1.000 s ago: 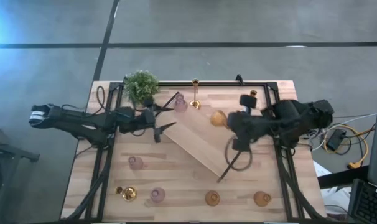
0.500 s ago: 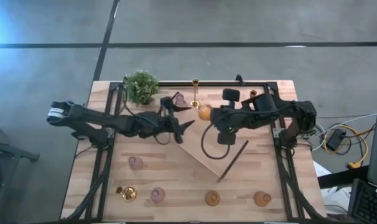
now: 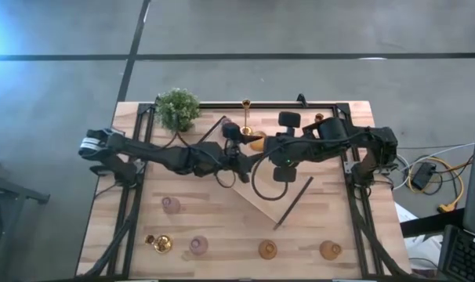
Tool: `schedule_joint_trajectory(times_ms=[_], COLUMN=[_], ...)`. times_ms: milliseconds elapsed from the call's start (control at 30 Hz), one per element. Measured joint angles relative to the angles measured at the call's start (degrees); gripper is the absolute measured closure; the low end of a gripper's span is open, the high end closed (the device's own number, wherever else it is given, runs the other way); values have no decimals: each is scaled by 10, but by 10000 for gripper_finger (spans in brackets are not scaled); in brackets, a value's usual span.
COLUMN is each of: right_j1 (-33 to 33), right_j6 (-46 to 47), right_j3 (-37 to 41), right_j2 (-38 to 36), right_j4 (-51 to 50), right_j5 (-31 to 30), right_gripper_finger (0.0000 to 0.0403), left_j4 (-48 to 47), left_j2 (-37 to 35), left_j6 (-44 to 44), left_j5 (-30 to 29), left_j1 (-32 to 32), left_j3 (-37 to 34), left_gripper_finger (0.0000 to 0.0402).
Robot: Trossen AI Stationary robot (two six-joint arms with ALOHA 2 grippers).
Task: Pick & Place candle stick holders
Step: Put the top yellow candle holder on the shelf
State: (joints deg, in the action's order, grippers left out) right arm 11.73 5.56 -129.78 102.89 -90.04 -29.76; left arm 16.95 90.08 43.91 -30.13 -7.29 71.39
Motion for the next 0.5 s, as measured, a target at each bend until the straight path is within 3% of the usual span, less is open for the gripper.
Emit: schedule_joint_trajectory(times_ms=[233, 500], right_j1=[0, -1], right_j6=[-4, -3], right_j3=[0, 0], right_j2=[0, 0], right_j4=[0, -1], right_j5=[2, -1], right_gripper_finger=[383, 383], left_j4=[-4, -13], left_j2=[50, 74], left_j6=[14, -4], left_j5=[-18, -48], left_j1=[2, 10], left_j3=[51, 85], left_gripper_finger=[148, 198])
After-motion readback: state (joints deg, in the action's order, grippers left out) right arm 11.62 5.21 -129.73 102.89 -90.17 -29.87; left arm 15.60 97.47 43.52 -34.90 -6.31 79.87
